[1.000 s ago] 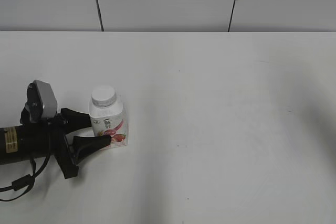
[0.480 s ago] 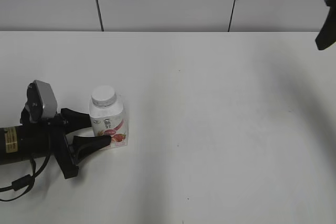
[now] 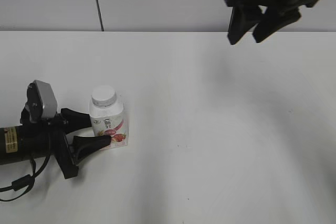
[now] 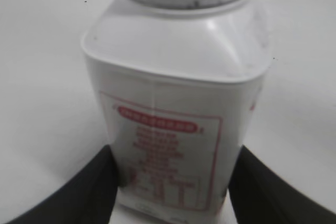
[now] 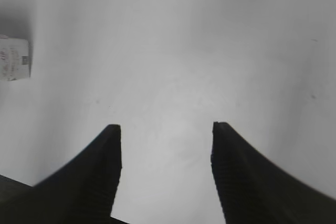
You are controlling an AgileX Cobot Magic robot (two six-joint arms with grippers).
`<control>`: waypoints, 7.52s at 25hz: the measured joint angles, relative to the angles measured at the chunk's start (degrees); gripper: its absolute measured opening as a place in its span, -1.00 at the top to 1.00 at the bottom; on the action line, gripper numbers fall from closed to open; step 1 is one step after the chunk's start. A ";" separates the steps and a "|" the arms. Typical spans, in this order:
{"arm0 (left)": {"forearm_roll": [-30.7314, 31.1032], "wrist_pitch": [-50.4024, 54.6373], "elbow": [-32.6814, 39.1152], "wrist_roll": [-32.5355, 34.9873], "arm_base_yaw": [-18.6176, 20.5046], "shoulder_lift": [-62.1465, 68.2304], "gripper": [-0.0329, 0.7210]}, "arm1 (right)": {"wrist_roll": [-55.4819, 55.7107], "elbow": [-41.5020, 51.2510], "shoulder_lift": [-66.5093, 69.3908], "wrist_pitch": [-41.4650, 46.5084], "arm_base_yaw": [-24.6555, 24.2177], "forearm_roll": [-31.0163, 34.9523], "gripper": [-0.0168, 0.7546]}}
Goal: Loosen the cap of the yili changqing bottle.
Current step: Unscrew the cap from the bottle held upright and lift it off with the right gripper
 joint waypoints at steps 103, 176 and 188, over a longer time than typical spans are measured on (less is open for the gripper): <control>2.82 0.16 -0.05 0.06 0.00 0.00 -0.14 | 4.45 -27.08 28.85 0.33 27.36 -0.02 -0.46; 3.16 0.28 -0.11 0.24 0.00 0.00 -0.08 | -44.39 -24.24 27.53 0.40 27.43 -4.12 -0.51; 3.21 0.28 -0.11 0.24 0.00 0.00 -0.08 | 2.43 -26.24 25.07 0.40 27.43 -1.57 -0.54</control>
